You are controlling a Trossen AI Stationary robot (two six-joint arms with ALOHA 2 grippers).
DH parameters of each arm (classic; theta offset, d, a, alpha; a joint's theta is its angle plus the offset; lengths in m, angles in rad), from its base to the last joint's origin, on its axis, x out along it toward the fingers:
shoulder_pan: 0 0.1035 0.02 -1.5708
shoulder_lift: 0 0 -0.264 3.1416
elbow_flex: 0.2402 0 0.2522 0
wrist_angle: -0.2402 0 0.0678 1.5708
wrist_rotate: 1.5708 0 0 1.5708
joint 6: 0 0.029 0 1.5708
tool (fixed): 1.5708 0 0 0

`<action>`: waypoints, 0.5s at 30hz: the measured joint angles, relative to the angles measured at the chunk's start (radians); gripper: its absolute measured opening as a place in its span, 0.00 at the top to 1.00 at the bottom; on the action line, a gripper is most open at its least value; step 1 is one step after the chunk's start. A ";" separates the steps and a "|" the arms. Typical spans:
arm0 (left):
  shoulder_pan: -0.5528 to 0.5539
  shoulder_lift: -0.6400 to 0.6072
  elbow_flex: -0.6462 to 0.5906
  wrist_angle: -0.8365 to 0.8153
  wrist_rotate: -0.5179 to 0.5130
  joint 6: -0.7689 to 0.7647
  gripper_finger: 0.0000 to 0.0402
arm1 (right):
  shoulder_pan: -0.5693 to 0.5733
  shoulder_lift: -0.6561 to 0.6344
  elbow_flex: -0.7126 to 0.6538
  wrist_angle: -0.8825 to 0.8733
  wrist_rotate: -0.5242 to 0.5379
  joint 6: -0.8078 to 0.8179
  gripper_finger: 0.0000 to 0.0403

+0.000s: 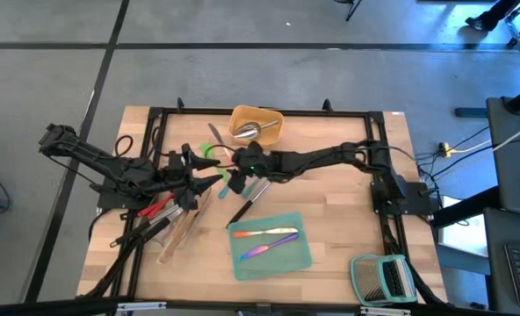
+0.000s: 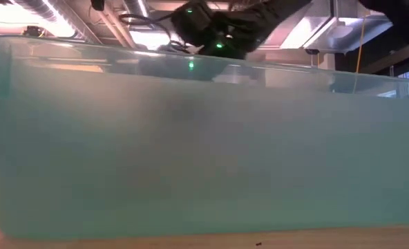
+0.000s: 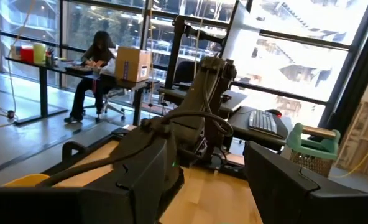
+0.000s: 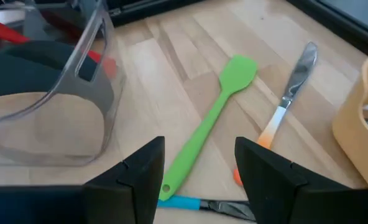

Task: Pick & Place Kitchen Items
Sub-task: Put the green spatula into the transparent bin

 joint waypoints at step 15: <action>0.000 0.000 0.000 0.000 0.000 -0.001 0.48 | 0.002 0.115 0.143 -0.066 -0.035 0.009 0.51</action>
